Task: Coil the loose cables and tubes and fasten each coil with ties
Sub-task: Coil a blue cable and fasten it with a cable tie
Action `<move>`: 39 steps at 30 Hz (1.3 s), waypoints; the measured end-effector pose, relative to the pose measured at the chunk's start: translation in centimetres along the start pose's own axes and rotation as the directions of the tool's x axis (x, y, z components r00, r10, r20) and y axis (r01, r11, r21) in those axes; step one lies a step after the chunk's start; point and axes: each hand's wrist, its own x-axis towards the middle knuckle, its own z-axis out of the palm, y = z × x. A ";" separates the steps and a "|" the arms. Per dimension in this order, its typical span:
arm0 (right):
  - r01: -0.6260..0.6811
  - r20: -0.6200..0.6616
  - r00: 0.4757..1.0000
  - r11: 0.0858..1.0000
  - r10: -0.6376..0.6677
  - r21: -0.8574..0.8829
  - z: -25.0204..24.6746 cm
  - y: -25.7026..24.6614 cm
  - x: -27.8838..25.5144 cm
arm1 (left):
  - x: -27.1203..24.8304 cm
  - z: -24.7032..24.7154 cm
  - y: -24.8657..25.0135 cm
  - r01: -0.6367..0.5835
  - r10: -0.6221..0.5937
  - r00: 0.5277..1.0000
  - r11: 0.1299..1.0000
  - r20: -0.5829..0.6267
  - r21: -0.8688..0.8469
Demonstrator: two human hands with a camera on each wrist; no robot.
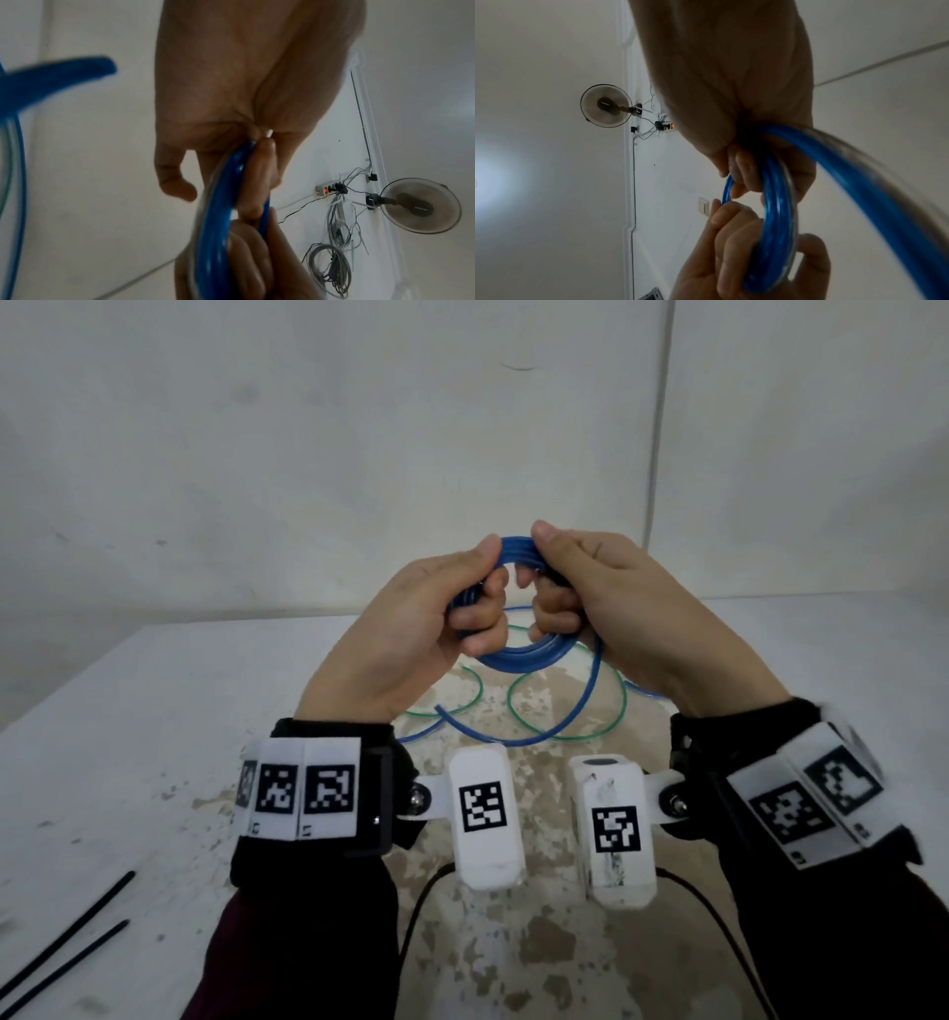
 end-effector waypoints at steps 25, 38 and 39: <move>0.014 -0.065 0.998 0.997 -0.009 0.076 0.6 0.0 0.0 | -0.2 -0.2 0.2 -0.119 0.120 0.991 0.993 -0.057 0.017; 0.022 0.010 1.000 0.992 -0.023 0.122 -0.3 -0.3 -0.1 | 0.2 0.7 0.0 -0.020 0.017 0.998 0.999 -0.054 -0.049; 0.003 0.025 1.000 0.995 -0.006 0.101 -0.3 -0.2 -0.1 | 0.2 0.4 0.0 0.000 0.000 1.000 1.000 -0.030 -0.017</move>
